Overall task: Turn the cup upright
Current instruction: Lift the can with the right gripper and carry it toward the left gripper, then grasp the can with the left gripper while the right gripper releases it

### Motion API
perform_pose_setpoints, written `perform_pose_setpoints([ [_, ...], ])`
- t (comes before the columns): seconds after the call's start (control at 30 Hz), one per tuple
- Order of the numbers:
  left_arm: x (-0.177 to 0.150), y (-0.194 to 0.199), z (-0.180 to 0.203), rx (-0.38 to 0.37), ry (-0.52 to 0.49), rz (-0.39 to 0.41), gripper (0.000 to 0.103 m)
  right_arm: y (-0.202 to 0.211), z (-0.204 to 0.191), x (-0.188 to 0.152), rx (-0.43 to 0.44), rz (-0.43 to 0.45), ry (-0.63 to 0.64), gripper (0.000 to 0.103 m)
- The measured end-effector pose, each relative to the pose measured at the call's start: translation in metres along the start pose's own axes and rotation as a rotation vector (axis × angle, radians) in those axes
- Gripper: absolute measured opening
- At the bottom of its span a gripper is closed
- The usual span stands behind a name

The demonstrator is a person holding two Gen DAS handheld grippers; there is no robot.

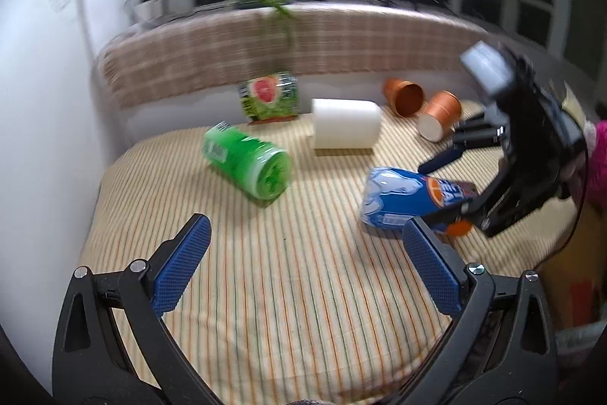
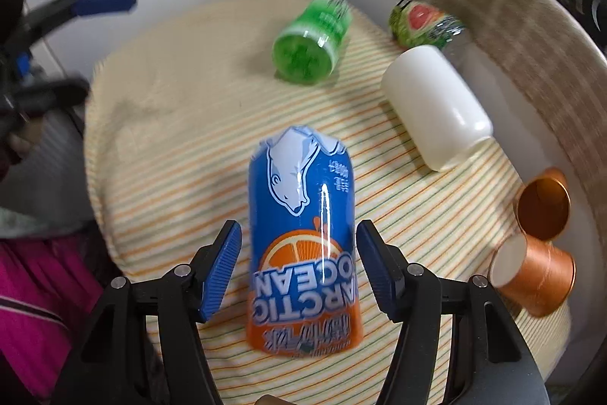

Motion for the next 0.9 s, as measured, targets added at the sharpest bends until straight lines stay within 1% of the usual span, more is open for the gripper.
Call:
perform_pose_setpoints([
  [0.07, 0.005, -0.003, 0.011, -0.038, -0.074, -0.017, 0.103, 0.016, 0.003, -0.002, 0.007, 0.054, -0.059, 0.062],
  [0.13, 0.009, -0.008, 0.022, -0.077, -0.137, -0.037, 0.103, 0.035, 0.008, -0.011, 0.01, 0.117, -0.144, 0.062],
  [0.2, 0.012, -0.016, 0.035, -0.143, -0.181, -0.069, 0.103, 0.048, 0.011, -0.022, -0.001, 0.156, -0.199, 0.062],
  [0.27, 0.015, -0.024, 0.048, -0.215, -0.194, -0.109, 0.103, 0.062, 0.011, -0.039, -0.004, 0.197, -0.261, 0.062],
  [0.37, 0.018, -0.033, 0.068, -0.32, -0.19, -0.164, 0.103, 0.079, 0.012, -0.067, -0.013, 0.235, -0.357, 0.062],
  [0.47, 0.021, -0.044, 0.083, -0.396, -0.162, -0.221, 0.103, 0.091, 0.012, -0.092, -0.032, 0.259, -0.427, 0.062],
  [0.57, 0.02, -0.053, 0.095, -0.441, -0.155, -0.272, 0.103, 0.101, 0.015, -0.12, -0.055, 0.267, -0.506, 0.062],
  [0.67, 0.019, -0.061, 0.107, -0.487, -0.165, -0.321, 0.103, 0.104, 0.02, -0.141, -0.074, 0.265, -0.568, 0.062],
  [0.73, 0.019, -0.067, 0.113, -0.485, -0.17, -0.347, 0.103, 0.106, 0.024, -0.152, -0.082, 0.267, -0.603, 0.062],
  [0.77, 0.018, -0.07, 0.117, -0.481, -0.188, -0.353, 0.103, 0.108, 0.024, -0.16, -0.088, 0.27, -0.629, 0.062],
  [0.87, 0.016, -0.072, 0.129, -0.51, -0.231, -0.394, 0.103, 0.11, 0.026, -0.171, -0.086, 0.278, -0.665, 0.062],
  [0.9, 0.015, -0.074, 0.132, -0.504, -0.248, -0.406, 0.103, 0.11, 0.026, -0.175, -0.089, 0.279, -0.676, 0.062],
])
Point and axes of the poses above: each gripper's, at about its wrist camera, not at the fingertips, and y roughly against the way its jaws point, z to its right, x to its top, the point moved 10 cm from there along -y, roughly the way its jaws point, and after that the axes turned 3 degrees about -x, right-handed, at the moved point
